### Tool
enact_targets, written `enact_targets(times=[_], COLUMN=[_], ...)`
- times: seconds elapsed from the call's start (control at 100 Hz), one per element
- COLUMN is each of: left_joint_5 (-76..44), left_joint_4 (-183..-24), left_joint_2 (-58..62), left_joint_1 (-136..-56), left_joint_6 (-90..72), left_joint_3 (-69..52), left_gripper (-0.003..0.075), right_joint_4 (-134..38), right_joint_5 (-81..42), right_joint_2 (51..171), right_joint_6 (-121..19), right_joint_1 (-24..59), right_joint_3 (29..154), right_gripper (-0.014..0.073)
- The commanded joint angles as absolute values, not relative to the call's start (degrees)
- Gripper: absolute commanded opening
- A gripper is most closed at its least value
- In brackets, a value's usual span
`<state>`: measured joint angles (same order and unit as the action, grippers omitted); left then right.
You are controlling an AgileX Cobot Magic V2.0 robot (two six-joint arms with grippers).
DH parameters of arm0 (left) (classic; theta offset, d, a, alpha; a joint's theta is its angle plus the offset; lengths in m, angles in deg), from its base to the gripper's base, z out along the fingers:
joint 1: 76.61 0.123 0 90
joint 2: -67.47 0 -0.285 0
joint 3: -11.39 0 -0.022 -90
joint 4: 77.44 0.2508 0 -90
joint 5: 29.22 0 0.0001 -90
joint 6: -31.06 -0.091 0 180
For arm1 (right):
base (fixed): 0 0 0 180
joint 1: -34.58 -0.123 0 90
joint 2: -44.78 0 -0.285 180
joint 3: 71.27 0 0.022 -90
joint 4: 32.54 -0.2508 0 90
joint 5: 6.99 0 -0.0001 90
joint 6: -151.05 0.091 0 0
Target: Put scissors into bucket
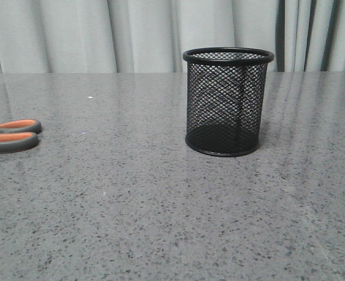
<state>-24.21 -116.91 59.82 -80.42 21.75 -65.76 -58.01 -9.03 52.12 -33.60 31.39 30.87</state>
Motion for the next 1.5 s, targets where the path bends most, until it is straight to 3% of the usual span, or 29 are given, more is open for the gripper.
enact_targets(times=[0.0,0.24,0.47,0.87,1.2,1.3,1.35,1.4,1.49], left_joint_5=[-28.4,-28.8,-24.4,4.7,20.8,22.6,22.6,22.6,22.6], left_joint_4=[-121.6,-131.5,-127.3,-98.9,-97.3,-98.1,-98.5,-98.5,-98.5], left_joint_2=[61.3,61.3,60.3,40.0,25.9,22.9,21.5,20.4,18.3], left_joint_1=[-80.5,-80.5,-80.5,-80.5,-80.5,-80.5,-80.5,-80.5,-80.5], left_joint_6=[22.4,22.4,21.7,21.6,21.2,19.4,18.4,18.3,18.3], left_joint_3=[-67.3,-65.9,-57.1,-28.4,-16.9,-15.3,-15.0,-14.7,-14.7], left_gripper=[-0.0021,-0.0021,-0.0021,-0.0021,-0.002,-0.0019,-0.0005,0.0037,0.0179], right_joint_4=[-64.2,-68.5,-66.8,-56.9,-56.9,-56.9,-56.9,-56.9,-56.9], right_joint_5=[-4.4,-7.4,-20.0,-42.6,-47.7,-48.1,-48.3,-48.6,-48.9], right_joint_2=[50.8,50.8,55.3,84.1,94.1,94.1,94.1,94.1,94.1], right_joint_6=[-33.6,-33.6,-33.6,-33.7,-34.7,-35.1,-35.2,-35.2,-35.2], right_joint_1=[31.7,31.7,31.7,31.7,31.6,31.6,31.6,31.6,31.6], right_joint_3=[29.9,32.4,41.3,66.1,72.9,73.0,73.0,73.0,73.0], right_gripper=[-0.0065,-0.0064,-0.0049,-0.005,-0.0042,0.0022,0.0101,0.019,0.0361])
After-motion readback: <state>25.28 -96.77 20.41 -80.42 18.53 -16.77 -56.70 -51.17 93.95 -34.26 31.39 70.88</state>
